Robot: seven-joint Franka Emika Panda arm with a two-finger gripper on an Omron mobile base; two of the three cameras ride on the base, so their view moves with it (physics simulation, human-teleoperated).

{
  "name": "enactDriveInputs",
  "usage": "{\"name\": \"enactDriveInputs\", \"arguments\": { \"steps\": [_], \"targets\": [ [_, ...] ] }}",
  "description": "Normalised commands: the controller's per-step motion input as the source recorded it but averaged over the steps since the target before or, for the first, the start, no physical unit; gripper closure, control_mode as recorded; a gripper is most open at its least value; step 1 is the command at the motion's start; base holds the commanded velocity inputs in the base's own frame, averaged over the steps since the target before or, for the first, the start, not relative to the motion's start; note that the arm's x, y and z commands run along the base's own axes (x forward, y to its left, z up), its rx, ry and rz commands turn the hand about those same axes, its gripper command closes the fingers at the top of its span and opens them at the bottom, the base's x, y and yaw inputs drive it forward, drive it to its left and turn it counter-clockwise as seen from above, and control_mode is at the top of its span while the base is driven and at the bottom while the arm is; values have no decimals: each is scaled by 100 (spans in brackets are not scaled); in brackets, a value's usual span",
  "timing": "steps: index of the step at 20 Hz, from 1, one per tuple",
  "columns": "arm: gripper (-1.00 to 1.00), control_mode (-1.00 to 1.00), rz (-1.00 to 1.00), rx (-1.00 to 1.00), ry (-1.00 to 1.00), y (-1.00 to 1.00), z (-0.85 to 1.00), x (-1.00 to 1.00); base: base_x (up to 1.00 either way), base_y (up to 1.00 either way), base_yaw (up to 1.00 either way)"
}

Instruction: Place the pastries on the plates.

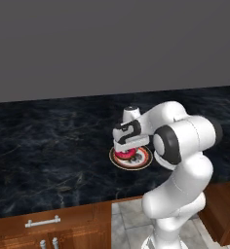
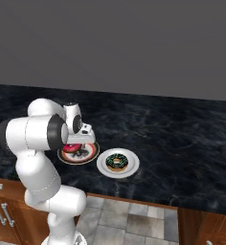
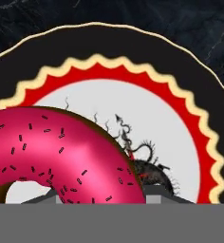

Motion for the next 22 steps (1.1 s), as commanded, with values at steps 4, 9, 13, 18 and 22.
{"name": "enactDriveInputs", "arguments": {
  "steps": [4, 9, 13, 18, 22],
  "targets": [
    [100, -100, 0, 0, 0, -8, -18, 20, 0, 0, 0],
    [-100, -100, 0, 0, 0, -5, -20, 17, 0, 0, 0],
    [-100, -100, 0, 0, 0, -9, 0, 6, 0, 0, 0],
    [-100, -100, 0, 0, 0, -22, 32, -9, 0, 0, 0],
    [-100, -100, 0, 0, 0, -4, 46, -5, 0, 0, 0]
  ]
}}
